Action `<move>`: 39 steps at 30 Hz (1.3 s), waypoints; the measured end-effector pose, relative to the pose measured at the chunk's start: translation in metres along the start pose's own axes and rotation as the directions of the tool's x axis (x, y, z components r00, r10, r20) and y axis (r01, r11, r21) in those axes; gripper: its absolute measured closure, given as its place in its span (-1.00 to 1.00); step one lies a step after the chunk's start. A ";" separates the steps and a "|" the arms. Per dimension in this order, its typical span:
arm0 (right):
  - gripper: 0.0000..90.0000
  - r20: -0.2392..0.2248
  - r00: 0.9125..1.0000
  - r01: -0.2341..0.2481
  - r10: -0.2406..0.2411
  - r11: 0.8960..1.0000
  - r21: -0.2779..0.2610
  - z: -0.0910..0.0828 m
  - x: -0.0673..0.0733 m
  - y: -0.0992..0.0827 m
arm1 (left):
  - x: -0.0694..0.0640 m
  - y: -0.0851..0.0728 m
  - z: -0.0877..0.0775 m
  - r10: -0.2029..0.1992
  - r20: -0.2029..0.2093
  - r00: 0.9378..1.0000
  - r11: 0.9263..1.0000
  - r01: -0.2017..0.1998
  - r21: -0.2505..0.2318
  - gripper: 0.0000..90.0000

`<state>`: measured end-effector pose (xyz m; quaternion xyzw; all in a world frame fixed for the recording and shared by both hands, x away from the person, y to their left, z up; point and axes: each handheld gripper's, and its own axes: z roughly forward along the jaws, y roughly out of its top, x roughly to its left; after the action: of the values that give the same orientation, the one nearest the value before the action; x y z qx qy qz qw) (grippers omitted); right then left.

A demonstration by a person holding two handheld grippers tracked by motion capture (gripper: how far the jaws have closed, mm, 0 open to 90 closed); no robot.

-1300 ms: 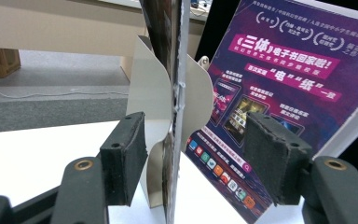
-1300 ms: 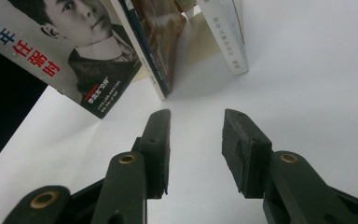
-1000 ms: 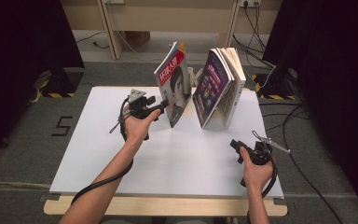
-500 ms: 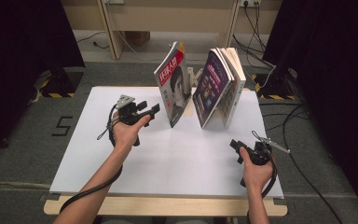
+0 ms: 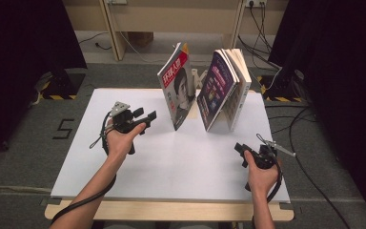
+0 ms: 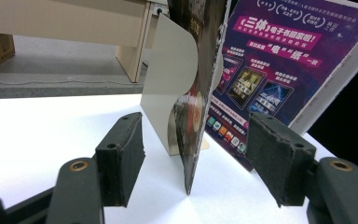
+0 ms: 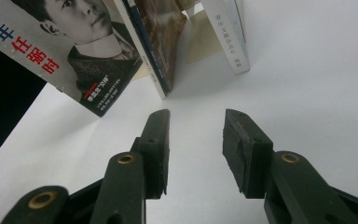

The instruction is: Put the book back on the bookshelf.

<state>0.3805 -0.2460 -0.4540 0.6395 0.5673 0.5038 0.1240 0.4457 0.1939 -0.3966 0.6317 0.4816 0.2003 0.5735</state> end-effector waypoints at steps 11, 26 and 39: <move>0.37 0.001 1.000 -0.001 0.001 1.000 0.005 0.001 0.001 -0.001 | 0.013 -0.009 -0.013 0.006 -0.016 1.000 1.000 -0.006 0.019 -0.20; 0.36 0.001 1.000 0.005 -0.005 1.000 0.003 0.002 0.001 -0.001 | 0.029 -0.020 -0.028 0.009 -0.041 0.999 0.999 -0.008 0.032 -0.20; 0.36 0.002 1.000 0.006 -0.006 1.000 0.007 0.002 0.002 -0.002 | 0.045 -0.028 -0.043 0.010 -0.069 0.998 0.999 -0.007 0.044 -0.21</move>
<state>0.3806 -0.2429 -0.4553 0.6387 0.5711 0.5006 0.1238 0.4207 0.2515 -0.4245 0.6388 0.5029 0.2138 0.5416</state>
